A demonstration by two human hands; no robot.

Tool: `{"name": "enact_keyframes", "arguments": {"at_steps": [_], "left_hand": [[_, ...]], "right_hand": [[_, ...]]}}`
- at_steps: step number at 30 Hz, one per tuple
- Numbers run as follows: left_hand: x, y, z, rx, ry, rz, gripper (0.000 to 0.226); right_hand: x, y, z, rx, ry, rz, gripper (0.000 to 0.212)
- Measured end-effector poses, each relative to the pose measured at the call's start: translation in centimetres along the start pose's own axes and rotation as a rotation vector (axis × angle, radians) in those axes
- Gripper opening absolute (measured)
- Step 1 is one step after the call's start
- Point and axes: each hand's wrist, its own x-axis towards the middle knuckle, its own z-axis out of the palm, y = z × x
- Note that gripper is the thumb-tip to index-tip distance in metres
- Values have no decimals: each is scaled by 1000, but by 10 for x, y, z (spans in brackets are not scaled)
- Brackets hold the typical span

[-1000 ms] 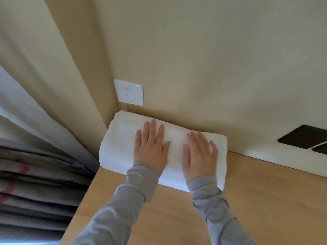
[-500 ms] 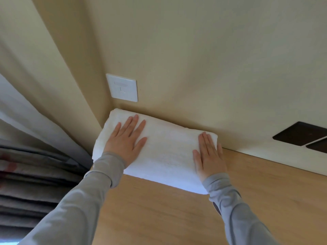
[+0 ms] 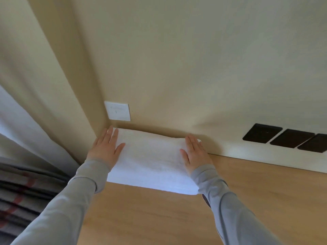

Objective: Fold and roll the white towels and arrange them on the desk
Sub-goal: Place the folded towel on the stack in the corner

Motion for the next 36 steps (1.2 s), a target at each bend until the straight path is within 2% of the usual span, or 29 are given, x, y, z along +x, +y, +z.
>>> {"name": "enact_keyframes", "arguments": {"at_steps": [5, 12, 21, 31, 36], "left_hand": [[-13, 55, -40, 7, 168, 159, 61], [-41, 149, -82, 33, 240, 325, 59], [-125, 337, -115, 36, 358, 533, 58], [-277, 553, -90, -69, 321, 761, 59], [-330, 638, -83, -92, 314, 850, 58]], "right_hand": [[-15, -6, -38, 21, 118, -40, 56], [-59, 24, -106, 49, 276, -21, 54], [-181, 145, -187, -71, 433, 146, 54], [-391, 307, -230, -138, 422, 363, 52], [-478, 375, -244, -128, 456, 481, 51]]}}
